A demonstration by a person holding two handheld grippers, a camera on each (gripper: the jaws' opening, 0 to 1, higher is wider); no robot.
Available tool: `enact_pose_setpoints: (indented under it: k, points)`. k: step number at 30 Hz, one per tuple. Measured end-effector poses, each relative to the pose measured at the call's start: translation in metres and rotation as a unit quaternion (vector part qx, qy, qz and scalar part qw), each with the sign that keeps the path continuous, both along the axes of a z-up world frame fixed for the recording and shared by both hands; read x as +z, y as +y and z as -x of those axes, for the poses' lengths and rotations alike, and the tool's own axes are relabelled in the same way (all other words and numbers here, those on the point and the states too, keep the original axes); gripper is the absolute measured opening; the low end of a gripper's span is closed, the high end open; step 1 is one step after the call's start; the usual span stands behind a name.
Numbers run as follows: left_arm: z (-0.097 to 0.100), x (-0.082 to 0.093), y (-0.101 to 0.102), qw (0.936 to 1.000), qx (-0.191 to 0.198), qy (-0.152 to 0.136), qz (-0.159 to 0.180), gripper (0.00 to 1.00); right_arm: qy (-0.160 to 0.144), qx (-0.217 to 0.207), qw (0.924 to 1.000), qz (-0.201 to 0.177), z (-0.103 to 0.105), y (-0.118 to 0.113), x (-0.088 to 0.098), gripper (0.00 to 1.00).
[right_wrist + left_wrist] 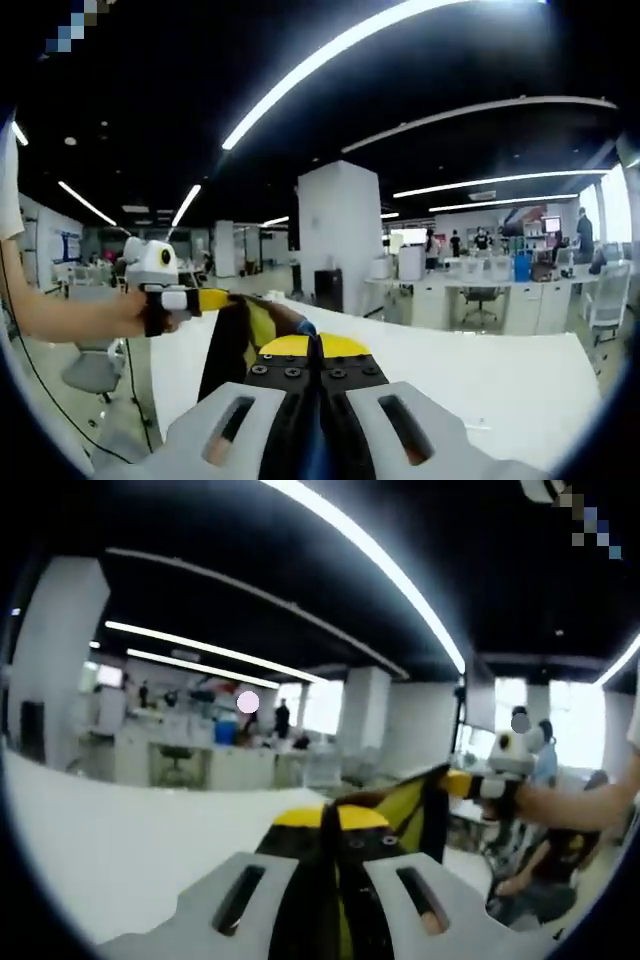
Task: Fold the garment on the visible template until the final outline fits inside the template.
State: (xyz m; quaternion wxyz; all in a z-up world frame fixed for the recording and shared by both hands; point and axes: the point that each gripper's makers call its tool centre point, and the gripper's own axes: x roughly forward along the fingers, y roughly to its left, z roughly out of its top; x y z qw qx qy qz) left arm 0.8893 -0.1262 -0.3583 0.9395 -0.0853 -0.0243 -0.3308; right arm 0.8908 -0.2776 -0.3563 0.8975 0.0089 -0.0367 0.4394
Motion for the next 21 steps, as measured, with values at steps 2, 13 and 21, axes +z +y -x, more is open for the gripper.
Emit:
enact_pose_setpoints:
  k: [2,13,21]
  points:
    - [0.000,0.005,-0.001,0.9999,0.002,-0.008,-0.007,0.00,-0.007,0.000,1.0000,0.000,0.001,0.000,0.007,0.01]
    - [0.004,0.031,-0.006,0.9986,0.006,-0.047,-0.026,0.00,-0.032,0.000,0.9994,-0.010,0.004,-0.007,0.033,0.01]
    - [0.013,0.047,-0.008,0.9969,0.009,-0.068,-0.038,0.00,-0.036,0.006,0.9992,-0.017,0.010,-0.009,0.044,0.01]
